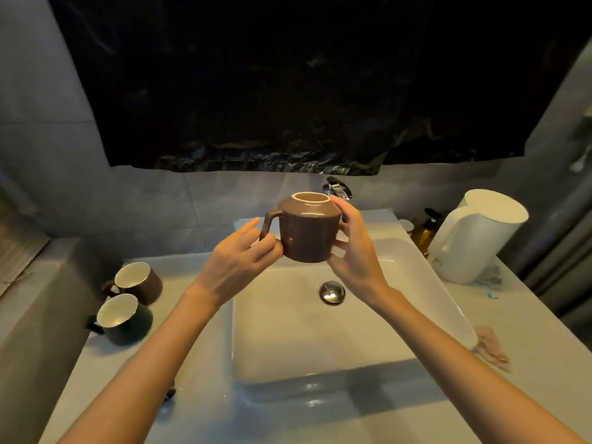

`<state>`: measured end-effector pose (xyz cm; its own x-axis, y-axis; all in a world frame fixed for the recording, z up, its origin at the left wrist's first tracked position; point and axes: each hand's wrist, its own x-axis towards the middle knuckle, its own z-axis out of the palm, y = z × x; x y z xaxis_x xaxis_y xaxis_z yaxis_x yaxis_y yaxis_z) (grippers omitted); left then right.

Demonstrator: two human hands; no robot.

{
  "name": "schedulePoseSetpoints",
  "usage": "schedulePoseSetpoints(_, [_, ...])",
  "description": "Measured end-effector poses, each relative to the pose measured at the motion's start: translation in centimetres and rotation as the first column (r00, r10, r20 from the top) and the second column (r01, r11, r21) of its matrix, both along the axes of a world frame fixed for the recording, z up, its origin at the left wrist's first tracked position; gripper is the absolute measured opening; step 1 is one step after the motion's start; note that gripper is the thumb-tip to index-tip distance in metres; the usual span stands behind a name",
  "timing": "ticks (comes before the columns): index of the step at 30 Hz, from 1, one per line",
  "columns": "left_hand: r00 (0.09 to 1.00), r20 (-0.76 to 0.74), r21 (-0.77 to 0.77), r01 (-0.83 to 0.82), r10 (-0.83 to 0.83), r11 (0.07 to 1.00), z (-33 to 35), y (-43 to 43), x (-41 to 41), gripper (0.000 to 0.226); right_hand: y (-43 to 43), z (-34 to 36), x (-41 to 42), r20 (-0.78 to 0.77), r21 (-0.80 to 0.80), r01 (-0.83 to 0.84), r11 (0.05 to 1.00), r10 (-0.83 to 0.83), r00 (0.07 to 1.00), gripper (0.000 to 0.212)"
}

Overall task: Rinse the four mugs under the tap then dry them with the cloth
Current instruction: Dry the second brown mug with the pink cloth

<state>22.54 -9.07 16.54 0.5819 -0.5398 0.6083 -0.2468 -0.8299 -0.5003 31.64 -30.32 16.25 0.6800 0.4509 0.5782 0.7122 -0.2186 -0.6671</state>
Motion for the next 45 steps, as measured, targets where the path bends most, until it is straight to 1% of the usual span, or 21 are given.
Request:
schedulePoseSetpoints(3, [0.999, 0.047, 0.046, -0.020, 0.018, 0.999, 0.2, -1.3, 0.1, 0.023, -1.5, 0.2, 0.5, 0.196, 0.016, 0.014, 1.000, -0.017, 0.981, 0.086])
schedulePoseSetpoints(5, [0.998, 0.063, 0.041, -0.024, 0.022, 0.999, 0.4, -2.2, 0.1, 0.025, -2.3, 0.4, 0.8, 0.286, 0.035, -0.009, 0.999, -0.001, 0.958, 0.085])
schedulePoseSetpoints(7, [0.996, 0.088, 0.030, -0.034, 0.031, 0.999, 0.7, -3.0, 0.2, 0.025, -2.9, 0.4, 1.2, 0.335, 0.048, -0.032, 0.998, 0.014, 0.942, 0.086])
schedulePoseSetpoints(10, [0.994, 0.102, 0.027, -0.050, 0.047, 0.998, 0.5, -4.1, 0.3, 0.020, -3.6, 0.1, 1.8, 0.347, 0.047, -0.036, 0.998, 0.018, 0.938, 0.087])
schedulePoseSetpoints(13, [0.997, 0.067, -0.022, -0.049, 0.050, 0.999, 0.2, -5.3, 0.3, 0.016, -4.3, -0.3, 2.3, 0.283, 0.006, -0.032, 0.999, 0.029, 0.959, 0.086])
schedulePoseSetpoints(15, [0.998, -0.030, -0.073, -0.057, 0.054, 0.996, -0.1, -6.4, 0.2, 0.019, -4.8, -0.4, 2.6, 0.124, -0.063, -0.044, 0.997, 0.052, 0.991, 0.084])
schedulePoseSetpoints(17, [0.981, -0.186, -0.203, -0.097, 0.059, 0.974, -0.7, -7.5, 0.3, 0.009, -5.3, -0.4, 2.9, -0.082, -0.147, -0.089, 0.985, 0.077, 0.994, 0.077])
schedulePoseSetpoints(19, [0.929, -0.371, -0.421, -0.176, 0.008, 0.890, -1.4, -8.9, 0.2, 0.021, -5.9, -0.3, 3.2, -0.272, -0.205, -0.117, 0.972, 0.059, 0.960, 0.064])
schedulePoseSetpoints(21, [0.857, -0.498, -0.624, -0.246, -0.134, 0.742, -1.9, -10.3, 0.3, 0.031, -6.5, 0.0, 3.5, -0.407, -0.261, -0.120, 0.958, 0.004, 0.914, 0.050])
schedulePoseSetpoints(22, [0.834, -0.516, -0.694, -0.271, -0.197, 0.667, -1.8, -11.1, 0.4, 0.033, -6.9, 0.0, 3.6, -0.443, -0.293, -0.111, 0.950, -0.032, 0.896, 0.044])
schedulePoseSetpoints(24, [0.831, -0.488, -0.799, -0.303, -0.267, 0.519, -1.4, -12.4, 0.8, 0.026, -7.7, 0.2, 3.5, -0.504, -0.314, -0.102, 0.944, -0.075, 0.860, 0.028])
schedulePoseSetpoints(26, [0.842, -0.449, -0.869, -0.335, -0.298, 0.364, -0.4, -13.5, 1.2, 0.019, -8.8, 0.7, 3.2, -0.602, -0.239, -0.117, 0.964, -0.053, 0.797, 0.018])
schedulePoseSetpoints(30, [0.840, -0.429, -0.903, -0.411, -0.334, 0.126, 1.0, -15.5, 1.6, 0.023, -12.1, 1.9, 3.8, -0.755, -0.075, -0.207, 0.976, 0.080, 0.651, 0.053])
schedulePoseSetpoints(31, [0.836, -0.425, -0.900, -0.431, -0.346, 0.064, 1.0, -15.9, 1.8, 0.025, -13.1, 1.8, 4.1, -0.757, -0.051, -0.200, 0.978, 0.093, 0.647, 0.057])
schedulePoseSetpoints(33, [0.823, -0.417, -0.884, -0.467, -0.385, -0.041, 0.7, -16.7, 2.2, 0.030, -15.6, 0.9, 4.8, -0.702, -0.066, -0.096, 0.993, 0.023, 0.712, 0.049])
schedulePoseSetpoints(35, [0.810, -0.416, -0.865, -0.492, -0.413, -0.094, 0.2, -17.5, 2.6, 0.034, -18.8, -1.2, 5.7, -0.608, -0.114, 0.081, 0.990, -0.134, 0.783, 0.031])
schedulePoseSetpoints(36, [0.804, -0.422, -0.853, -0.509, -0.419, -0.118, 0.0, -18.0, 2.8, 0.035, -20.4, -2.7, 6.2, -0.587, -0.145, 0.176, 0.974, -0.228, 0.777, 0.027])
schedulePoseSetpoints(39, [0.789, -0.434, -0.815, -0.550, -0.434, -0.184, -0.8, -19.8, 3.3, 0.036, -25.3, -8.5, 7.1, -0.591, -0.299, 0.387, 0.872, -0.488, 0.642, 0.026])
schedulePoseSetpoints(42, [0.762, -0.468, -0.788, -0.589, -0.449, -0.179, -1.7, -21.4, 3.9, 0.037, -29.4, -14.1, 7.9, -0.531, -0.498, 0.428, 0.754, -0.656, 0.537, 0.034])
schedulePoseSetpoints(44, [0.736, -0.491, -0.773, -0.615, -0.465, -0.156, -2.4, -22.0, 4.4, 0.034, -31.2, -16.6, 8.1, -0.443, -0.646, 0.371, 0.667, -0.724, 0.529, 0.044])
schedulePoseSetpoints(45, [0.724, -0.503, -0.766, -0.626, -0.472, -0.145, -2.8, -22.2, 4.7, 0.036, -31.8, -17.8, 8.3, -0.409, -0.692, 0.332, 0.642, -0.726, 0.552, 0.047])
